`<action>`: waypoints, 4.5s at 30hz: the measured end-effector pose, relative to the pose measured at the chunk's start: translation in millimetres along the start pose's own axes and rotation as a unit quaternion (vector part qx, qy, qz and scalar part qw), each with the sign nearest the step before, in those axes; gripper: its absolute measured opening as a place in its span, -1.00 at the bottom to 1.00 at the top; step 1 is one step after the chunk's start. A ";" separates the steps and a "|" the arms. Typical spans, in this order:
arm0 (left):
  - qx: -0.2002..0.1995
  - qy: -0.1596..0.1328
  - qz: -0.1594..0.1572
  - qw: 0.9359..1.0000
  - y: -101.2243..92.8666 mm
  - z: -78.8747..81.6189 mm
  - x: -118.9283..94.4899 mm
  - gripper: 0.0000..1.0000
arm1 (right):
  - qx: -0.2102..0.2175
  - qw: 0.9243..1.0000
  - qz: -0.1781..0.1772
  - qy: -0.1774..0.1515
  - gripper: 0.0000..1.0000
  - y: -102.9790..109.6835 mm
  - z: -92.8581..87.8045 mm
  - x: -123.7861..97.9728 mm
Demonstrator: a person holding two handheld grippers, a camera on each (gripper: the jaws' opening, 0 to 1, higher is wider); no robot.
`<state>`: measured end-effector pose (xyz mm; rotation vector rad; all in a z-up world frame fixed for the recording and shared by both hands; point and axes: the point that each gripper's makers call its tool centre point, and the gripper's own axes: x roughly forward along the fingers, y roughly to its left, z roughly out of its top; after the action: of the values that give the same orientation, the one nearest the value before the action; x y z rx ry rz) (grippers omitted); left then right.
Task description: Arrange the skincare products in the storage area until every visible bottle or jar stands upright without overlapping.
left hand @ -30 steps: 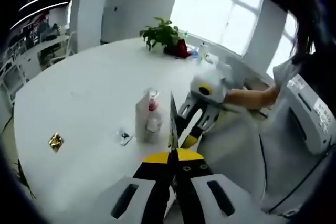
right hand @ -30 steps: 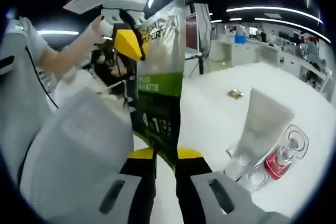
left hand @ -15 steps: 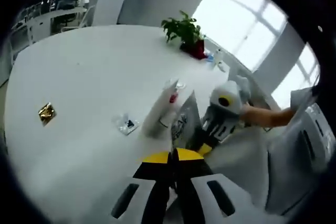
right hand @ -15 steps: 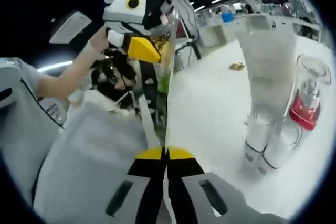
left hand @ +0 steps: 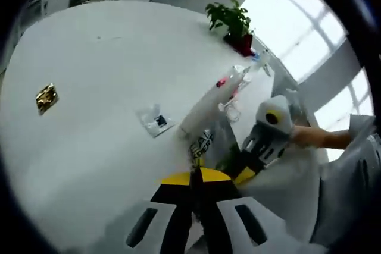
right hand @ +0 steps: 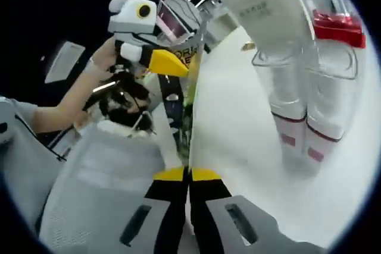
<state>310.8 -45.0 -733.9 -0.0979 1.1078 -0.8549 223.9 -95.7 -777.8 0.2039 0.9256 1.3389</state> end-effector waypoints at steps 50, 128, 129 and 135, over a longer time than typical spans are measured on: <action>0.049 0.129 0.032 0.990 48.4 -24.6 67.9 -1.00 | -0.296 0.945 -0.072 0.120 -0.86 -25.9 -27.3 15.5; 0.169 0.025 0.066 0.983 27.1 -51.7 61.5 -0.52 | -0.320 0.932 -0.066 0.154 -0.96 -20.3 -39.8 32.6; 0.167 0.025 0.066 0.983 27.6 -52.6 62.5 -0.53 | -0.322 0.931 -0.070 0.156 -0.91 -20.4 -39.5 32.2; 0.156 0.025 0.075 0.985 30.9 -57.4 64.1 -0.62 | -0.375 0.911 -0.106 0.135 -0.71 -27.8 -25.3 25.1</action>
<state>292.2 -46.1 -823.4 0.2660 1.0008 -0.8883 226.1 -90.2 -822.7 -0.6730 0.5732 1.4425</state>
